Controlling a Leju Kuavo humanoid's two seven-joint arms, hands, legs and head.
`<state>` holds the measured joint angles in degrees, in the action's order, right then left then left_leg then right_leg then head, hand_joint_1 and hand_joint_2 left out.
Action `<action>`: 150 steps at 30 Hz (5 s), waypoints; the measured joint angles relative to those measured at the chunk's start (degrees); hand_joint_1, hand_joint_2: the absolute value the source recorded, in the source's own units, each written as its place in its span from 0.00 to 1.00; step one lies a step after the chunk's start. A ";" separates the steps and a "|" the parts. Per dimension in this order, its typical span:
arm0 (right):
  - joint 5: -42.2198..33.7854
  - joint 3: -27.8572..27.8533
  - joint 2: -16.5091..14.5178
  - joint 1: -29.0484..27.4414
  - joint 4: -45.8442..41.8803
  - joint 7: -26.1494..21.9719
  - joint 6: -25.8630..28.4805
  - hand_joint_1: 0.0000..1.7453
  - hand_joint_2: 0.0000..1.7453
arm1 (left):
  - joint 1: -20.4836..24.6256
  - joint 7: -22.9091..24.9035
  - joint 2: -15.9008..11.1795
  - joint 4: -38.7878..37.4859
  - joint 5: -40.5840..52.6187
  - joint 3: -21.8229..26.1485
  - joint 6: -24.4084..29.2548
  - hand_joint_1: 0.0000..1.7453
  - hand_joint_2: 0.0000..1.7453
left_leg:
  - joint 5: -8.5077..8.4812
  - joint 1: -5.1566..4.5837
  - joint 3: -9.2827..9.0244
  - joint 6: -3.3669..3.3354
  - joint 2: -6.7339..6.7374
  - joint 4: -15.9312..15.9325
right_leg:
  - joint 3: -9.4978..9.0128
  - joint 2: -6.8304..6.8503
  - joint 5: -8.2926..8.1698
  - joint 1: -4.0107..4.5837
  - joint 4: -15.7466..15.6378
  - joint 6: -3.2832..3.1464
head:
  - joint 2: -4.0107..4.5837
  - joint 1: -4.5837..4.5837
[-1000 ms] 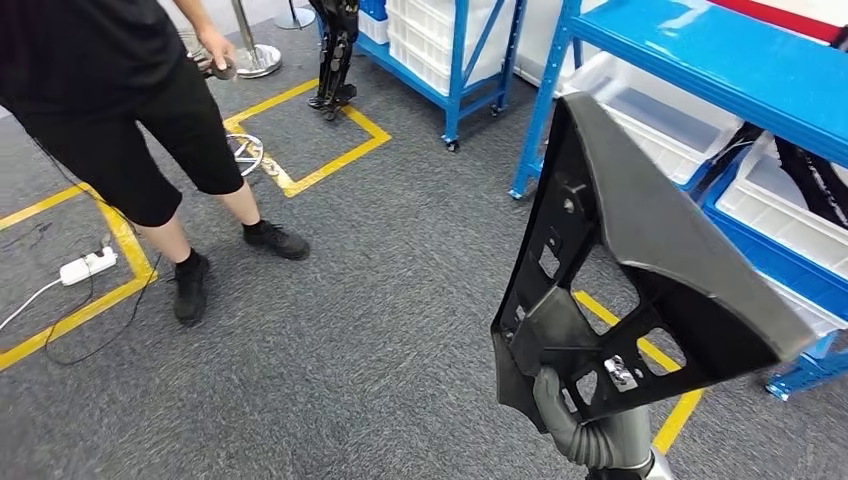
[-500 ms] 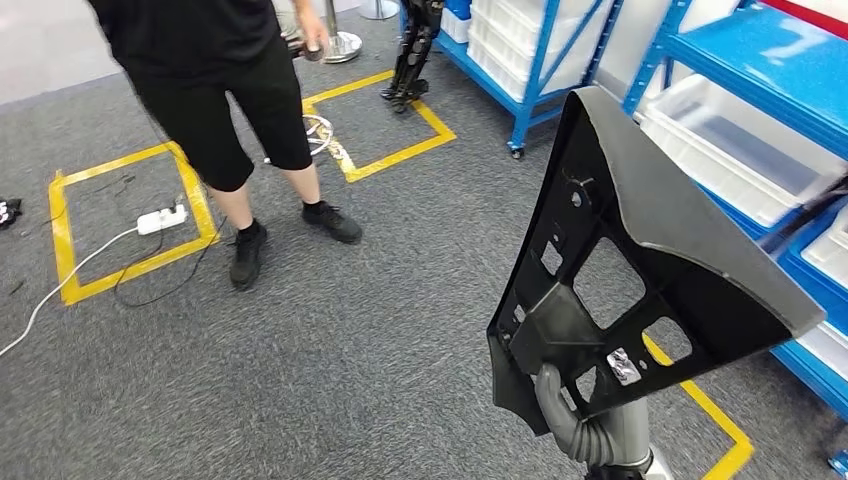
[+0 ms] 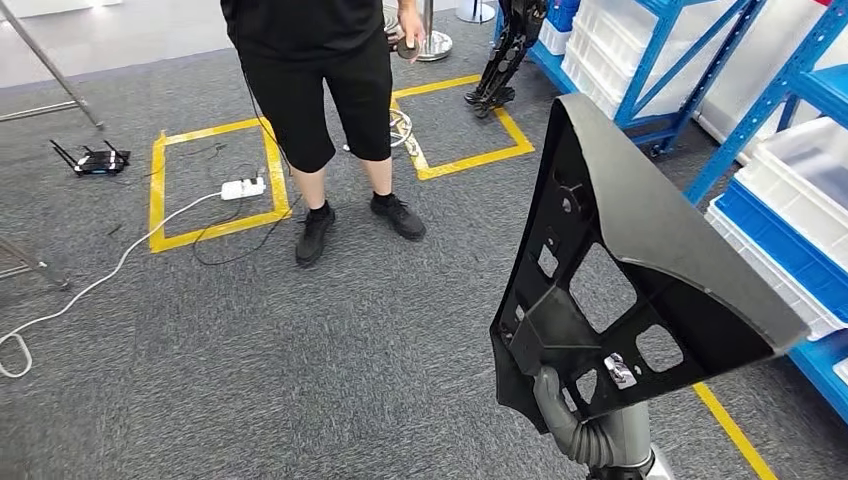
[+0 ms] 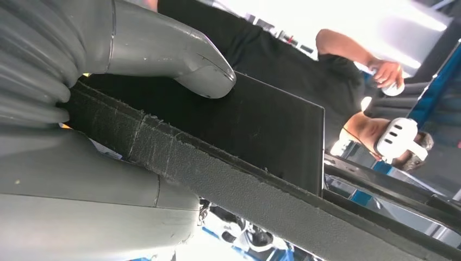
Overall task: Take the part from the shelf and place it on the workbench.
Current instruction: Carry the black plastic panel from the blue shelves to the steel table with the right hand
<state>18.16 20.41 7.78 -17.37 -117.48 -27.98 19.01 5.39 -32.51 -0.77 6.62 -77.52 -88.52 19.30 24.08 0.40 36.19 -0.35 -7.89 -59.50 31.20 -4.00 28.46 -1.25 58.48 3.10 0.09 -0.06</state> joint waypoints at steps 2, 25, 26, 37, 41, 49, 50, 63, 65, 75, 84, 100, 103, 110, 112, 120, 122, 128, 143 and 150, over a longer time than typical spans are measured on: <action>-0.01 -0.01 0.03 0.07 0.00 0.00 -0.03 1.00 1.00 | -0.29 -0.04 -0.12 -0.01 0.01 -0.03 -0.39 0.00 1.00 | -0.40 0.17 0.26 0.72 -0.86 0.32 | -0.33 1.36 -0.39 0.11 -0.18 -0.94 | 0.00 -0.01; -0.17 -0.11 -0.65 -0.29 0.48 0.00 -0.39 1.00 1.00 | -0.26 1.31 -0.49 0.03 -1.06 -0.06 -4.51 0.00 1.00 | 0.19 0.06 -0.30 -1.67 4.25 0.25 | 6.32 4.22 6.50 0.56 15.28 -0.31 | 0.00 0.32; -0.17 -0.13 -0.65 -0.30 0.52 0.00 -0.39 1.00 1.00 | -0.32 1.31 -0.48 0.03 -1.07 -0.06 -4.51 0.00 1.00 | 0.11 0.12 -0.30 -1.57 3.36 0.23 | 5.43 3.96 5.09 0.40 12.92 0.28 | 0.00 0.32; -1.49 -0.13 -1.32 -1.41 0.80 -0.38 -0.08 1.00 1.00 | -1.29 -0.07 -1.29 -0.06 -2.24 0.17 -5.25 0.00 1.00 | 4.54 0.01 4.32 1.33 6.39 -8.22 | -0.53 4.86 -0.81 0.02 -0.60 -2.24 | 0.00 -0.48; -2.44 -0.09 -1.42 -1.54 1.59 -0.81 0.15 1.00 1.00 | -1.33 0.45 -1.96 -0.06 -2.92 0.31 -8.02 0.00 1.00 | 6.03 0.29 6.06 1.56 7.65 -13.75 | -0.59 8.21 -0.60 0.31 -0.56 -2.55 | 0.00 -0.57; -0.43 -0.03 -1.38 -1.66 1.35 -0.16 0.14 1.00 1.00 | -0.72 1.52 -0.98 -0.04 -3.88 1.35 -8.80 0.00 1.00 | 1.36 -0.52 -1.15 -0.68 9.66 0.06 | -1.21 12.08 0.63 1.07 -0.18 -0.76 | 0.00 -0.26; -0.26 -0.02 -1.37 -1.78 1.14 0.17 0.23 1.00 1.00 | -0.72 1.65 -0.69 -0.03 -3.73 1.35 -8.55 0.00 1.00 | 1.13 -0.33 -1.15 -1.03 8.94 0.26 | -0.68 10.58 1.39 0.98 1.04 -0.61 | 0.00 -0.19; 1.39 1.28 1.30 -2.00 -0.18 3.00 2.95 1.00 1.00 | -0.33 8.39 1.41 0.07 0.60 0.21 -4.97 0.00 1.00 | -0.39 -0.02 0.05 0.15 -1.09 0.51 | -0.38 0.75 -0.20 0.05 -0.46 -0.64 | 0.00 0.20; 1.65 1.27 1.42 -1.54 -0.36 2.96 2.75 1.00 1.00 | -0.41 8.24 1.46 0.07 0.24 0.22 -4.02 0.00 1.00 | 0.36 -0.12 0.78 0.71 1.38 -0.73 | -0.69 2.21 -0.53 -0.16 -0.65 -1.50 | 0.00 0.01; 1.58 1.23 1.47 -1.59 -0.97 2.45 2.74 1.00 1.00 | 0.11 5.31 1.69 0.07 -1.56 0.69 -1.76 0.00 1.00 | 1.58 -0.26 -0.03 0.89 11.73 -2.67 | -1.82 10.15 0.48 0.71 -0.63 -1.97 | 0.00 -0.54; -0.52 0.81 1.39 -0.24 -0.71 0.25 1.15 1.00 1.00 | 0.70 3.01 1.50 0.07 -3.31 2.22 -3.04 0.00 1.00 | 0.51 -0.15 -0.21 -2.05 6.58 0.15 | 4.04 4.81 6.84 0.83 12.05 -1.14 | 0.00 0.03; -1.93 -0.23 -0.27 -0.08 0.70 -1.44 -0.12 1.00 1.00 | -0.02 3.46 1.03 -0.02 -4.14 2.92 -1.71 0.00 1.00 | 6.80 0.04 7.42 1.29 7.13 -14.24 | -1.29 5.96 -0.04 0.04 -0.61 -2.69 | 0.00 -0.59; -2.30 -0.33 -0.75 -0.13 1.08 -1.85 -0.17 1.00 1.00 | -0.17 3.50 0.83 -0.02 -4.12 2.91 -1.47 0.00 1.00 | 4.96 0.25 6.63 1.31 7.89 -13.30 | -1.47 8.20 0.22 0.09 -0.59 -2.70 | 0.00 -0.63; -2.37 -0.80 -1.33 -0.38 1.35 -2.07 -0.15 1.00 1.00 | 0.12 3.85 0.45 -0.04 -4.16 2.92 -1.72 0.00 1.00 | 1.12 -0.82 0.28 -0.20 11.47 -0.87 | -2.62 12.38 1.35 1.25 -0.74 -1.27 | 0.00 -0.40; -2.36 -0.81 -1.35 -0.39 1.36 -2.08 -0.15 1.00 1.00 | 0.07 3.95 0.44 -0.04 -4.19 2.92 -1.85 0.00 1.00 | 1.09 -0.86 0.38 -0.29 10.92 -0.84 | -2.71 12.82 1.42 1.27 -0.77 -1.17 | 0.00 -0.44; -2.35 -0.81 -1.35 -0.40 1.36 -2.08 -0.14 1.00 1.00 | 0.07 4.00 0.43 -0.04 -4.19 2.92 -1.89 0.00 1.00 | 1.02 -0.82 0.34 -0.40 10.69 -0.77 | -2.71 13.00 1.49 1.32 -0.74 -1.06 | 0.00 -0.44; -2.25 -0.93 -1.36 -0.60 1.35 -2.11 -0.08 1.00 1.00 | 0.09 4.10 0.40 -0.04 -4.20 2.92 -2.14 0.00 1.00 | 0.73 -0.51 0.42 -0.96 9.39 -0.60 | -0.82 10.78 3.32 1.14 2.93 -1.07 | 0.00 -0.31; -1.60 -1.49 -1.44 -1.42 1.42 -2.02 0.03 1.00 1.00 | -0.09 4.57 0.35 -0.04 -4.14 2.90 -2.52 0.00 1.00 | 3.42 -0.45 4.89 0.47 4.78 -7.62 | -0.98 3.48 0.44 0.38 0.05 -2.59 | 0.00 -0.60; -1.93 -1.76 -1.92 -0.94 1.34 -0.80 0.13 1.00 1.00 | 0.04 4.23 0.55 -0.04 -4.76 2.90 -2.36 0.00 1.00 | 0.93 0.04 -0.37 -1.28 8.06 0.11 | 1.76 5.69 4.39 0.60 6.44 -1.23 | 0.00 -0.19; -2.21 -1.85 -2.10 -1.19 1.58 -0.11 0.28 1.00 1.00 | 0.16 4.10 0.73 -0.04 -4.93 2.90 -2.89 0.00 1.00 | 0.75 0.17 -0.21 -1.06 6.13 0.01 | 2.50 4.17 1.94 -0.16 5.14 0.98 | 0.00 -0.02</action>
<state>15.95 18.56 5.67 -18.56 -115.90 -28.09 19.29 5.55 -28.41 -0.04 6.58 -82.45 -85.61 16.40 24.83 0.57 35.99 -1.41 -1.76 -59.49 33.70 0.17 30.39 -1.41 63.62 4.07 0.09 -0.08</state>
